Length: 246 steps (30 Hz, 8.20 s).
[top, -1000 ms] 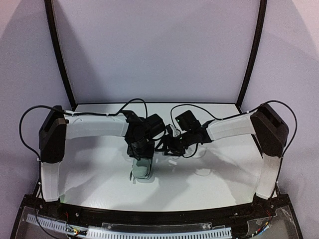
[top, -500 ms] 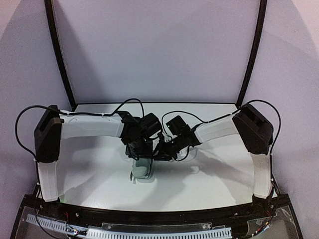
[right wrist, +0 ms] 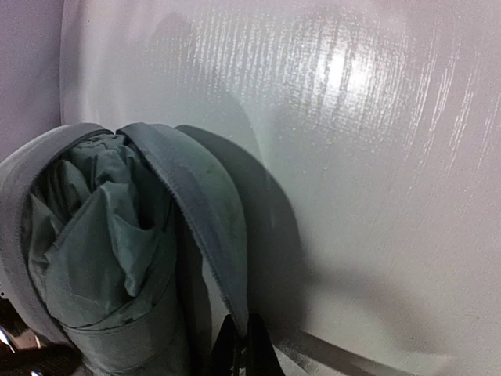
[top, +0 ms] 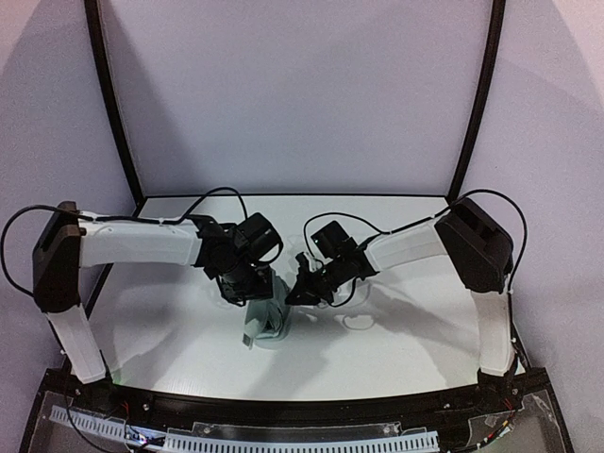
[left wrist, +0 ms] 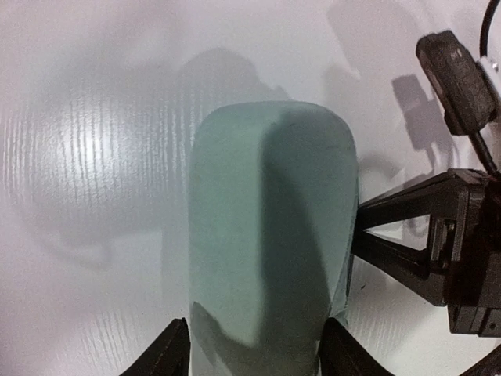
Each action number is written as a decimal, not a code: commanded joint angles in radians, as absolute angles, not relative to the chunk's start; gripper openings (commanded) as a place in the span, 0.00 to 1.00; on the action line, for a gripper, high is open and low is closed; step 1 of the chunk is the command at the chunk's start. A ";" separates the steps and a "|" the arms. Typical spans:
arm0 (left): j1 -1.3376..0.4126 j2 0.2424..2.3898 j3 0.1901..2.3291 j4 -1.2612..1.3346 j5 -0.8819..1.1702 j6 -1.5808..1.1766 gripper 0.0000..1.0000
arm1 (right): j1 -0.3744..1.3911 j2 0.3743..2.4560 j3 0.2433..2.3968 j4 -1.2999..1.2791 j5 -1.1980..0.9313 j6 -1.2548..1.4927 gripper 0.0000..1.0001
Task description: Open the umbrella
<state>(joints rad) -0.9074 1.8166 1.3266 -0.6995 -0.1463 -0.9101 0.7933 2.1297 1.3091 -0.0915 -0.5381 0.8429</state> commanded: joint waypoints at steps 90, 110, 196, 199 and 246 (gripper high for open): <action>-0.787 0.871 0.708 -0.682 -0.431 -1.088 0.99 | 1.024 2.355 1.932 -0.773 -0.013 0.776 0.54; -0.787 0.757 0.670 -0.504 -0.273 -0.953 0.99 | 1.001 1.941 1.663 -0.407 -0.031 0.711 0.06; -0.900 1.263 0.872 0.144 0.416 -0.443 0.01 | 0.854 1.177 0.889 0.262 -0.621 0.589 0.96; -0.905 1.243 0.862 0.182 0.445 -0.434 0.01 | 0.854 1.134 0.865 0.238 -0.576 0.583 0.90; -1.063 1.476 1.172 -0.289 -0.426 -0.469 0.01 | 1.027 1.709 1.487 -0.263 0.039 0.818 0.46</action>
<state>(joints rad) -1.0434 1.4986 1.1628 -0.3457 -0.4218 -0.4624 1.0172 1.6723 1.4489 -0.2511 -0.0122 0.7955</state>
